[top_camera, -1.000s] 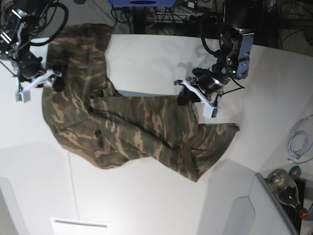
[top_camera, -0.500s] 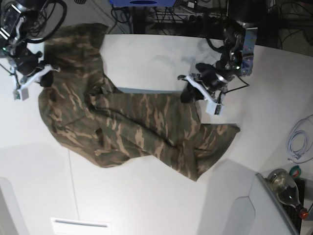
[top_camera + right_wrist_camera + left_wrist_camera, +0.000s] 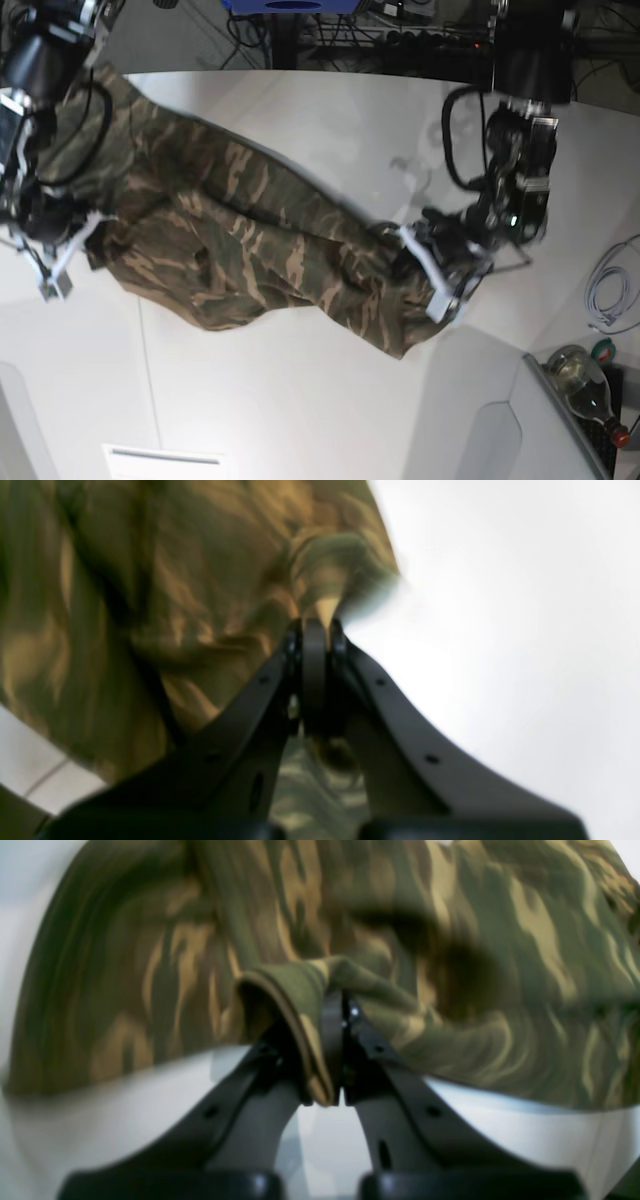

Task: Layout the t-shirt on the table in an organized manner, then fold the t-shirt properly
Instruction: 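Lift and spread the shirt flat with both grippers holding its shoulders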

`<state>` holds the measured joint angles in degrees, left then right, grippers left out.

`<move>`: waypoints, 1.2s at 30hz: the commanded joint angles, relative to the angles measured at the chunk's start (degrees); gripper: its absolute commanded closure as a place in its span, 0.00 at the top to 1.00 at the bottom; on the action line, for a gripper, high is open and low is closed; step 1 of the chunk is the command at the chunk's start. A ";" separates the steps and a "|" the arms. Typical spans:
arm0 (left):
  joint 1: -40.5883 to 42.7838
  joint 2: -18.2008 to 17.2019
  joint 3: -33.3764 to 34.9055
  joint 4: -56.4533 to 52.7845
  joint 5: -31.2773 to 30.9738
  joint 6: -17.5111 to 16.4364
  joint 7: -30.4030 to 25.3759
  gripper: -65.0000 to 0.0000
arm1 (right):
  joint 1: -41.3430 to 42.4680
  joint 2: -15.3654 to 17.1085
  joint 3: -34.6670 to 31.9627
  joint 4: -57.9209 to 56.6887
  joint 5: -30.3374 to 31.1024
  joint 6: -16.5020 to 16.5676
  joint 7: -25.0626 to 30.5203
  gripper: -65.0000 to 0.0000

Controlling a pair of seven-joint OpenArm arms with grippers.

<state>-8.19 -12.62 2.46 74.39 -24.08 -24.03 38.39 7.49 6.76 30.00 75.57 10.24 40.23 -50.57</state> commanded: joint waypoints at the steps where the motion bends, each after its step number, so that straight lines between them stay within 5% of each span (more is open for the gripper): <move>1: -4.08 0.01 1.37 -1.64 -0.94 -0.19 -1.60 0.00 | 4.60 1.81 -0.42 -2.91 -0.35 -0.23 1.91 0.01; 5: -18.76 2.29 7.26 -13.69 -0.94 -0.19 -1.78 0.00 | 17.35 5.41 -4.20 -13.55 -5.62 -0.23 8.24 0.01; 10: -34.85 5.55 7.52 -19.75 -1.02 -0.19 -1.78 0.00 | 28.16 10.07 -6.83 -10.65 -8.53 -0.23 9.03 0.01; 15: -44.69 5.46 6.55 -9.47 -1.55 -0.10 -1.25 0.00 | 33.70 15.87 -6.66 8.25 -8.53 -0.23 5.77 0.01; 21: -42.58 5.46 -5.40 6.97 -1.73 -0.19 6.66 0.00 | 30.54 19.30 -5.34 35.59 -8.61 -0.23 0.76 0.01; 25: -30.63 5.11 -10.59 14.80 -1.64 -0.19 6.75 0.00 | 19.63 16.75 0.02 39.46 -8.53 -0.23 -2.31 0.01; 28: -18.32 4.40 -11.29 20.34 -1.11 -0.36 6.58 0.00 | 8.38 9.54 3.89 38.67 -8.53 -0.23 -1.96 0.01; 33: -2.94 4.75 -10.50 20.16 -1.02 -0.36 6.58 0.00 | -6.04 -0.57 5.91 31.29 -8.70 -0.23 7.01 0.01; 36: 4.54 3.08 -8.66 14.80 -0.85 -0.36 0.69 0.00 | -10.08 -3.82 5.91 21.44 -8.79 -0.23 12.72 0.01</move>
<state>-2.61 -8.99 -6.04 88.38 -24.10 -24.08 39.55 -3.38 2.11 35.77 96.25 0.62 39.70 -38.79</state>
